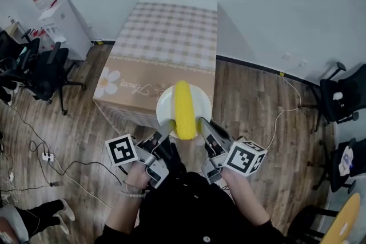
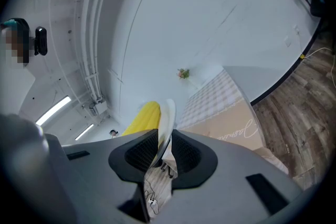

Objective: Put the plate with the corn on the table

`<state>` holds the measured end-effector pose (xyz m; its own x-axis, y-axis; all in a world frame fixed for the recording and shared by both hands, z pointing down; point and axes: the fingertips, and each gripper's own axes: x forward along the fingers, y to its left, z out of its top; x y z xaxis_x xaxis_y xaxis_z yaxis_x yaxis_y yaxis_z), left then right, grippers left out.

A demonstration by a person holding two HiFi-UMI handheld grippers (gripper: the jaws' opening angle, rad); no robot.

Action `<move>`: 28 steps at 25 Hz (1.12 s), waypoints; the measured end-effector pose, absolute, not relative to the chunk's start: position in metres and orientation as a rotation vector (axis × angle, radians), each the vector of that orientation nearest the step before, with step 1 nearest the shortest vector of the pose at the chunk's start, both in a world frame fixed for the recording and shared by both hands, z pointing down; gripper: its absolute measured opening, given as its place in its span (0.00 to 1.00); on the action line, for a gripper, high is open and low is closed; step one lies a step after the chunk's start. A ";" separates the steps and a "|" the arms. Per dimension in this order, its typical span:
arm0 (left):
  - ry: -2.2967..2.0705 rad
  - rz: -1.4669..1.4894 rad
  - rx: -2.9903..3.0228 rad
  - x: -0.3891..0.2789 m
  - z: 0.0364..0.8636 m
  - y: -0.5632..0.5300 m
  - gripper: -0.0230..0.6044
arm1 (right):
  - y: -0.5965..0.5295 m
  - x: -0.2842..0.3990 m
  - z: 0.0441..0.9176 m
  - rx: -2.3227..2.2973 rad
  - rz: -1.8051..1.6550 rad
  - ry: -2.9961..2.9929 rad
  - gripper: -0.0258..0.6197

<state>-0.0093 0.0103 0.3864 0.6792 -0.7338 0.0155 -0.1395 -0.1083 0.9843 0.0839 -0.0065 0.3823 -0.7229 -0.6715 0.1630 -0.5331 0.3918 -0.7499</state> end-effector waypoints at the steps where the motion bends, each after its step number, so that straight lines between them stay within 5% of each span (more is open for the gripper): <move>1: -0.722 -0.582 1.628 -0.009 0.386 0.003 0.09 | -0.014 0.084 0.382 -1.088 -1.241 2.477 0.21; 28: -0.634 -0.471 1.660 -0.023 0.408 -0.112 0.09 | -0.117 0.071 0.405 -1.255 -1.271 2.393 0.21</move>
